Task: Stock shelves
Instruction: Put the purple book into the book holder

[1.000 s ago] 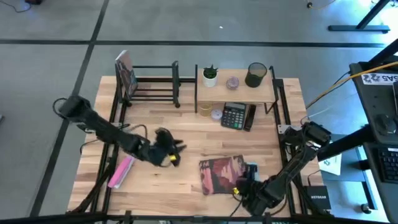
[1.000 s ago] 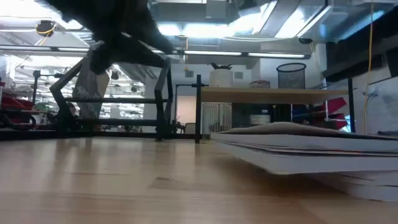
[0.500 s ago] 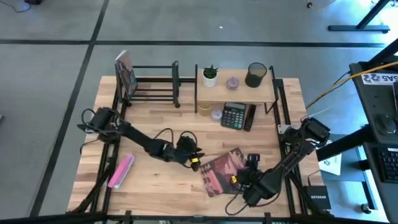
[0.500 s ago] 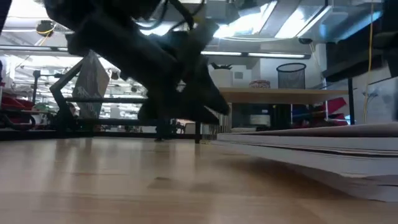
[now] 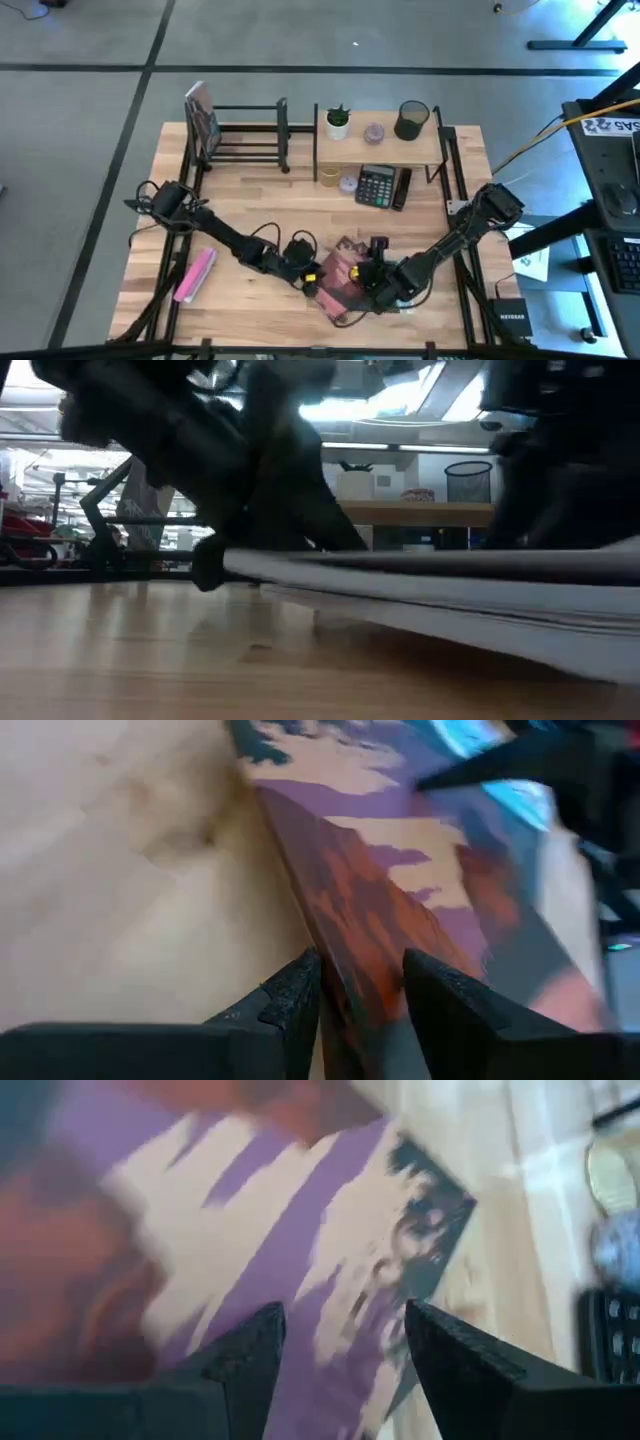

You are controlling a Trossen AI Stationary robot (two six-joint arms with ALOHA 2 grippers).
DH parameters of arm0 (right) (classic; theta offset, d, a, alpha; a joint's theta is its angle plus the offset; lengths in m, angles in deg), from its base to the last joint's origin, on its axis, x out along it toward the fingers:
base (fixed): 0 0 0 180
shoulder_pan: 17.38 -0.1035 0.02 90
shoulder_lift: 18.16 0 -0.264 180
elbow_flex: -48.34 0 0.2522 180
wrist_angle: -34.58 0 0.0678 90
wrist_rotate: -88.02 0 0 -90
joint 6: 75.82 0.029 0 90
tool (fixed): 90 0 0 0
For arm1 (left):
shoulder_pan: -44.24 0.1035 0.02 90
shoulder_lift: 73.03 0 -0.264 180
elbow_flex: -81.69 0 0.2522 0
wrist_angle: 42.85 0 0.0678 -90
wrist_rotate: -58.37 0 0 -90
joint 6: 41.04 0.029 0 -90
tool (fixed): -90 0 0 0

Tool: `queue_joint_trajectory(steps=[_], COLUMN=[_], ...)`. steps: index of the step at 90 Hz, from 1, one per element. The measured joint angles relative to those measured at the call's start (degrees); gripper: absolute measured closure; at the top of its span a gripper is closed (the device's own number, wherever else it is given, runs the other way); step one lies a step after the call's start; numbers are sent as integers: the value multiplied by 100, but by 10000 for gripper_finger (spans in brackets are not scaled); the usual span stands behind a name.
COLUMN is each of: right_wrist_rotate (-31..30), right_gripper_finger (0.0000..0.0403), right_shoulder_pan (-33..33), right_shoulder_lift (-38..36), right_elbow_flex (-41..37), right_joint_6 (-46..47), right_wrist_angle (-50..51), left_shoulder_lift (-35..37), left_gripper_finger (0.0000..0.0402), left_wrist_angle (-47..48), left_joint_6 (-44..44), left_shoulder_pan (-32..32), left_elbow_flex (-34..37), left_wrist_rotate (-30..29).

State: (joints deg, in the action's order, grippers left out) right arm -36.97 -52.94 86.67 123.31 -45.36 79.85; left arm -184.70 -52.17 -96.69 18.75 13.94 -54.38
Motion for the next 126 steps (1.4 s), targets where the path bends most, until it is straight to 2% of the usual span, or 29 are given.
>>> queue_joint_trajectory(steps=[17,28,36,47,59,64,79,97,111,126], right_wrist_rotate=[24,150,6,48,1114,1253,1113,949,814,749], right_gripper_finger=[205,205,205,205,205,205,205,205,205,205], right_shoulder_pan=[214,304,299,117,-114,-185,-158,143,251,262], right_shoulder_lift=[1,75,92,-159,-271,-230,54,346,372,380], right_elbow_flex=[0,0,14,232,216,94,-206,-229,-236,-253], right_joint_6=[-479,-798,-839,-233,784,1049,1163,775,510,400], right_wrist_angle=[-749,-1226,-1256,-627,-77,-213,-1192,-1951,-2231,-2261], left_shoulder_lift=[2,-33,-59,-62,-62,-62,-62,-70,-70,-70], left_gripper_finger=[277,277,277,277,277,277,277,275,276,298], left_wrist_angle=[13,52,186,354,414,414,341,348,478,392], left_joint_6=[-243,-334,-406,-529,-567,-569,-569,-633,-658,-575], left_shoulder_pan=[18,76,116,130,128,128,125,137,129,137], left_elbow_flex=[0,0,0,0,0,0,0,11,11,9], left_wrist_rotate=[-342,-306,-218,-200,-203,-232,-315,-245,-194,129])
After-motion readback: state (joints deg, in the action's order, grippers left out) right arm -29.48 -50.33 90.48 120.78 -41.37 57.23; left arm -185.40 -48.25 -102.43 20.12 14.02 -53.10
